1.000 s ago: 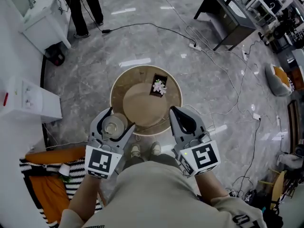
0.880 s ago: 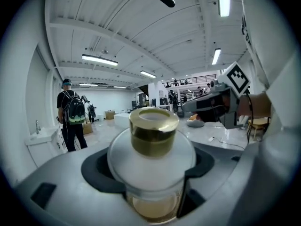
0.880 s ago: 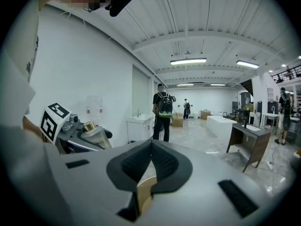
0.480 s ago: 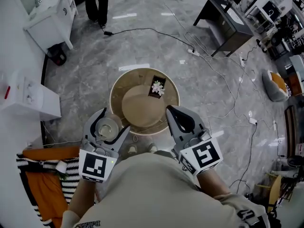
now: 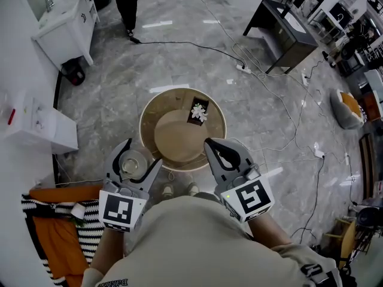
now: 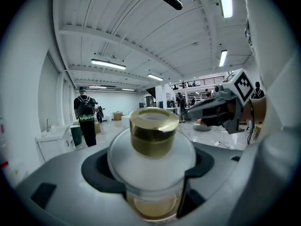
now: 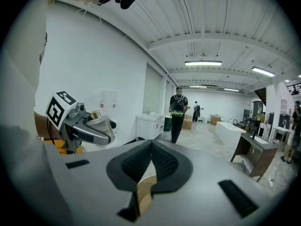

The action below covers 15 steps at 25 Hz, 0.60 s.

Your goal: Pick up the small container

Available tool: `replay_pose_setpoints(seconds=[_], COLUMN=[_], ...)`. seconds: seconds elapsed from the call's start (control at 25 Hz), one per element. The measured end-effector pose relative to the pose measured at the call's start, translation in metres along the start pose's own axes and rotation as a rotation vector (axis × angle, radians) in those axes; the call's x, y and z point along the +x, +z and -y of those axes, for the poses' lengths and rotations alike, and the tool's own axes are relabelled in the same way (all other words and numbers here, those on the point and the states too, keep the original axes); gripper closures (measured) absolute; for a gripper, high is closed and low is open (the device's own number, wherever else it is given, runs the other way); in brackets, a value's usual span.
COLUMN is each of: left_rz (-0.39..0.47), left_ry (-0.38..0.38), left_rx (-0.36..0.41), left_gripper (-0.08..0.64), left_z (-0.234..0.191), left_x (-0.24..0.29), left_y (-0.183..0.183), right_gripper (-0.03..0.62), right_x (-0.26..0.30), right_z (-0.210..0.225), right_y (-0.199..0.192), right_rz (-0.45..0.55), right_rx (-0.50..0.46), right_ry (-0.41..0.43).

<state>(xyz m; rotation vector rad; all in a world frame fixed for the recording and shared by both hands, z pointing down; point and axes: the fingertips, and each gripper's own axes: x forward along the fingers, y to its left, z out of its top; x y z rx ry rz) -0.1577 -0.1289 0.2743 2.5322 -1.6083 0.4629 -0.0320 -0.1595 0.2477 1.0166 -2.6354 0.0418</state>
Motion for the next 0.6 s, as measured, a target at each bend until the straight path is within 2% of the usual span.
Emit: replay_pose_setpoints(seconds=[0.4,0.6], left_rz=[0.019,0.019], left_ry=[-0.005,-0.028], left_rx=[-0.022,-0.008], left_gripper=[0.222,0.223], left_z=[-0.002,-0.001], left_x=[-0.007,-0.01], left_y=[0.002,0.003], right_gripper=[0.597,0.597], right_x=[-0.016,-0.016], right_z=[0.018,0.015], right_y=[-0.008,-0.011], right_rz=[-0.025,-0.02], right_rx=[-0.01,-0.004], right_ry=[-0.073,-0.076])
